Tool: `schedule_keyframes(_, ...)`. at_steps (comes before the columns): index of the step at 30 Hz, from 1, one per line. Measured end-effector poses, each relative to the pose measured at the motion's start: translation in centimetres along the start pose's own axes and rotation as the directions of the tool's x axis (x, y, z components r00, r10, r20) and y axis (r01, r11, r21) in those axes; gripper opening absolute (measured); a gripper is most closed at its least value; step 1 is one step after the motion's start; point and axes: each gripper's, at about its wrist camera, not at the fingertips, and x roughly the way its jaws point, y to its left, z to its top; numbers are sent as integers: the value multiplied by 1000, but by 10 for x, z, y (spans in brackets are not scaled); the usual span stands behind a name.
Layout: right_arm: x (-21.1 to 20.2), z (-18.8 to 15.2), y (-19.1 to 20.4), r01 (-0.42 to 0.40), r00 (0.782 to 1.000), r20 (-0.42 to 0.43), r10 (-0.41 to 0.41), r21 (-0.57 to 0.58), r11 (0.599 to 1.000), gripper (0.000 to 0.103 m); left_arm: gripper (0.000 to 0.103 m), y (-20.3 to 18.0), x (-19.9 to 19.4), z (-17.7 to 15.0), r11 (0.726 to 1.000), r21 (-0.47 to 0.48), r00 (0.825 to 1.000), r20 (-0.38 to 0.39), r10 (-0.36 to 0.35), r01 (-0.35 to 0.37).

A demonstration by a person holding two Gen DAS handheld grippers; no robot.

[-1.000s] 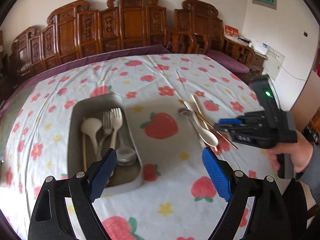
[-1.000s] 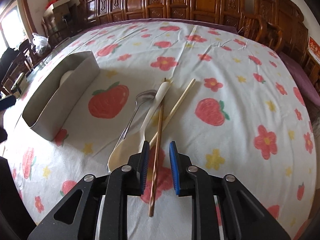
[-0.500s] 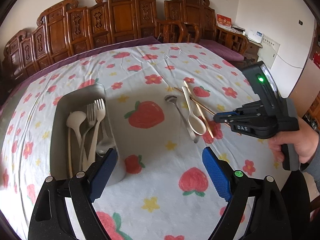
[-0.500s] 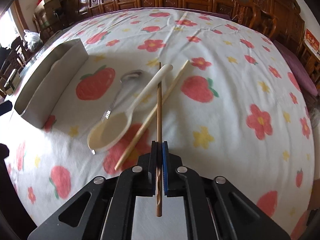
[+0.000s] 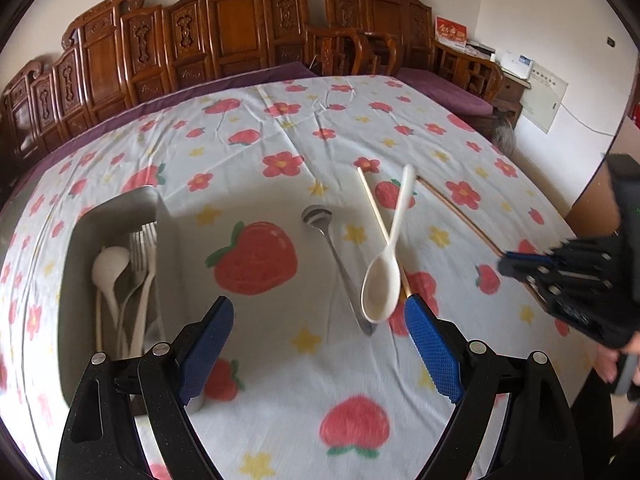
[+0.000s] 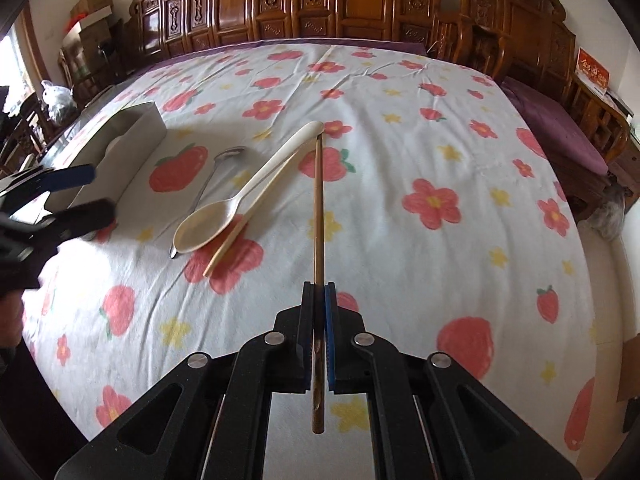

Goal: Organize utensils
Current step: 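Grasp the metal spoon with the left gripper while the right holds the chopstick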

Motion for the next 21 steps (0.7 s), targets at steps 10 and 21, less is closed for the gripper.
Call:
schedule_keyframes(10,7,-5,-21,46,999,-9,-46,38,998,6,71,-10,52,24,999,-3,997,-65,38,-38)
schedule_keyframes(21,4,-3,-24,22,1000,5,-22,52,998,6,44,-12,87,39,998,-29,988,-142,55,-59)
